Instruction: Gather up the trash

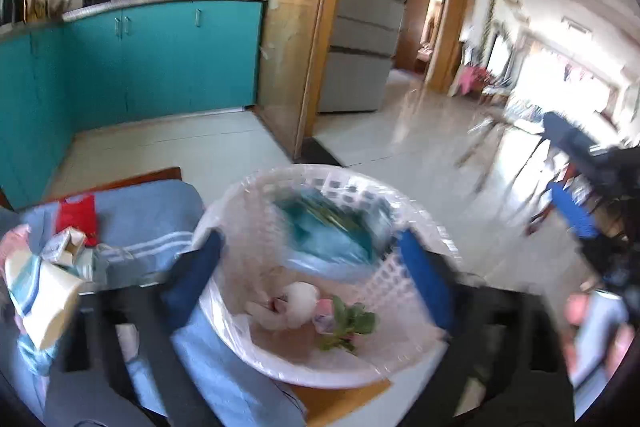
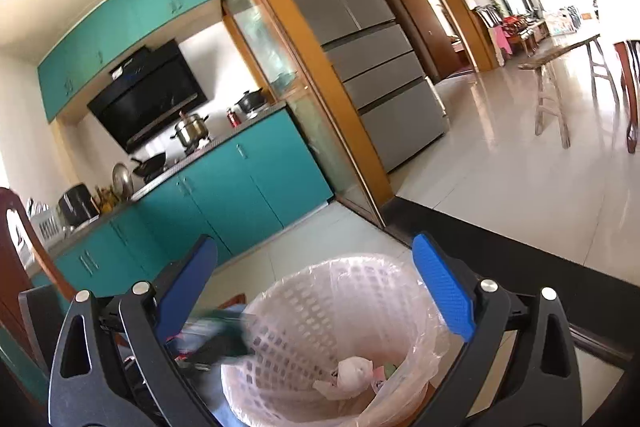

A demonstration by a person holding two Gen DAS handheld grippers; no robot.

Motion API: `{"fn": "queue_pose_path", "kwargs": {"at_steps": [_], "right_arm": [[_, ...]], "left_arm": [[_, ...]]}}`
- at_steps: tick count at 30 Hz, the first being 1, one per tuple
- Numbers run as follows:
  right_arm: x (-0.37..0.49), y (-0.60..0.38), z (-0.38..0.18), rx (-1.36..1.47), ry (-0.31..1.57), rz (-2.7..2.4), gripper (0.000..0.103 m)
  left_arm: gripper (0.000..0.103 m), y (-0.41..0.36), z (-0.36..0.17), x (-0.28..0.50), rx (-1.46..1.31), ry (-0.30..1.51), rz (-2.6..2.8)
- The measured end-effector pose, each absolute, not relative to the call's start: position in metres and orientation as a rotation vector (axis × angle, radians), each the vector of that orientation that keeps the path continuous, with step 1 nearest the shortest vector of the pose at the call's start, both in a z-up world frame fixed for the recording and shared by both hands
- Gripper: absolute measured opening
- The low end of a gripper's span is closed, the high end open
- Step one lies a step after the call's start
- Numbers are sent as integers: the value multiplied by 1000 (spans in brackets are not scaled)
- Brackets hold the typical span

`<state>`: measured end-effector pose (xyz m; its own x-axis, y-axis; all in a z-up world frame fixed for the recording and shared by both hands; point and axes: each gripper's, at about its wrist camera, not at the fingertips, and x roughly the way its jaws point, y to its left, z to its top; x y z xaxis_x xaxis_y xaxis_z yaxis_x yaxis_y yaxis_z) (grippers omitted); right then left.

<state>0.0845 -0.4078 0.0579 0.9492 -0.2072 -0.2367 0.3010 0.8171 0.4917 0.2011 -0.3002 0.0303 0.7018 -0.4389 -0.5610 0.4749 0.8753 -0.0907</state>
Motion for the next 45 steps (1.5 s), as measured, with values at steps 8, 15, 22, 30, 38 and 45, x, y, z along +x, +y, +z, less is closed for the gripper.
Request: {"fn": "queue_pose_path", "kwargs": {"at_steps": [8,15,22,30,38,45], "right_arm": [[92,-388,59,499,211,-220,96],[106,-325,62,382,276,-95,96],[111,-226,51,201,399,89,96],[98,-176,40,106,465,166,96],[100,-168,33,59,501,174,96],[102,-168,31,55,502,175,96]], "left_arm": [[95,-206,37,170,130,532,-353],[99,-63,38,144,-1,574,-135],[99,2,15,113,54,617,8],[99,18,24,111,-12,600,1],[99,12,26,105,1,595,-17],[99,16,23,108,-6,615,-2]]}}
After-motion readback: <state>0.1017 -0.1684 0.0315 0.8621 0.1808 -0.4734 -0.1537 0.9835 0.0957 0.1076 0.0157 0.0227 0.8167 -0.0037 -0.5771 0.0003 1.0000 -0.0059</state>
